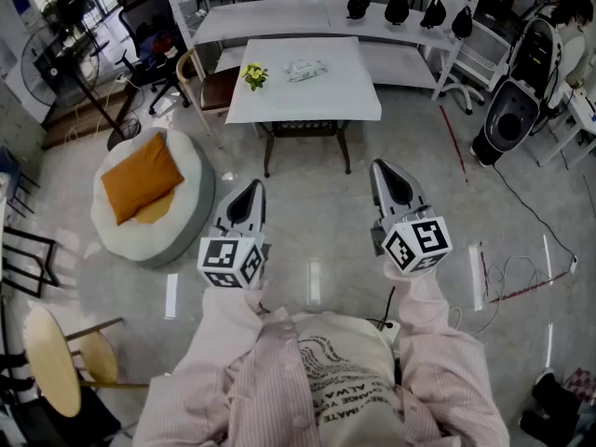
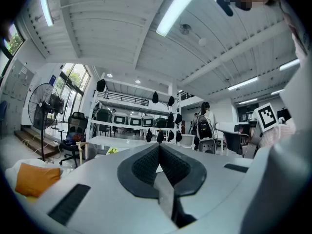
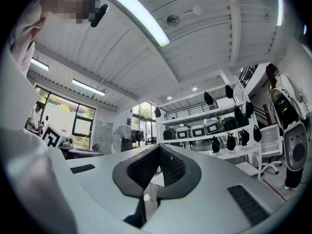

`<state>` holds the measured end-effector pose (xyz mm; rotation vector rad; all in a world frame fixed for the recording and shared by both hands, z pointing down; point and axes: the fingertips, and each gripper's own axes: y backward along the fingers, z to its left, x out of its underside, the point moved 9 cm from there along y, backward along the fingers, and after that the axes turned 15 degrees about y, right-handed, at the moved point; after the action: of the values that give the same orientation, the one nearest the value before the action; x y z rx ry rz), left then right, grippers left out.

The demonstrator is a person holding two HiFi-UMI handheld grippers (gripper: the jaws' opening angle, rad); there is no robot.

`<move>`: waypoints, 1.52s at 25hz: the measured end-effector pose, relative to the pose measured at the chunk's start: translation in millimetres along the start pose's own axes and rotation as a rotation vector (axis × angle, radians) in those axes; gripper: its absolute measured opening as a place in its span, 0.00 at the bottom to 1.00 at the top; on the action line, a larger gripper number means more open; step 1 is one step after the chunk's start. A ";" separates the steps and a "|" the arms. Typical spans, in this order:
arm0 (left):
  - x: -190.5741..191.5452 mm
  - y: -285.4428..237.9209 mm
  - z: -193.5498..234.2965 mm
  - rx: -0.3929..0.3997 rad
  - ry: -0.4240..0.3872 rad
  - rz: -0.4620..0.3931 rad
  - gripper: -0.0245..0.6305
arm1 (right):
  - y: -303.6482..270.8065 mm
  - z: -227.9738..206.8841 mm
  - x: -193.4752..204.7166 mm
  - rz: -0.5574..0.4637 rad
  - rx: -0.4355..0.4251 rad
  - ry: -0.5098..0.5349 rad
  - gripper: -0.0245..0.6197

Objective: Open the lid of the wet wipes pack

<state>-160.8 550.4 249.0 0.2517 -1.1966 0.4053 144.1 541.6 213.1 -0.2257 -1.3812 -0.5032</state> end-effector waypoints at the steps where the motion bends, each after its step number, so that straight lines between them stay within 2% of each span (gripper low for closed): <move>1: 0.6 -1.8 0.1 -0.001 0.003 0.000 0.04 | -1.2 -1.5 2.0 0.003 0.000 -0.006 0.04; 13: 7.9 -26.6 -6.9 -0.015 0.020 0.000 0.04 | -11.4 -25.2 28.5 0.047 -0.062 -0.088 0.04; 19: 22.4 -34.4 -21.8 -0.018 0.033 0.003 0.04 | -6.1 -42.0 44.8 0.084 -0.065 -0.097 0.04; 20: 25.3 -34.8 -24.0 -0.020 0.035 0.004 0.04 | -5.5 -44.3 47.3 0.089 -0.062 -0.099 0.07; 22: 30.9 -34.7 -28.8 -0.024 0.040 0.009 0.04 | -3.3 -48.9 50.9 0.097 -0.053 -0.101 0.20; 29: 36.2 -31.0 -33.0 -0.066 0.049 0.020 0.04 | 0.5 -58.6 56.6 0.089 -0.058 -0.124 0.20; 38: 41.7 -50.6 -20.3 -0.078 0.059 0.045 0.04 | -19.4 -64.9 69.8 0.094 -0.071 -0.131 0.20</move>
<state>-108.9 520.0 282.1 0.1451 -1.1589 0.4017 199.4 481.6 266.1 -0.3852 -1.4743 -0.4665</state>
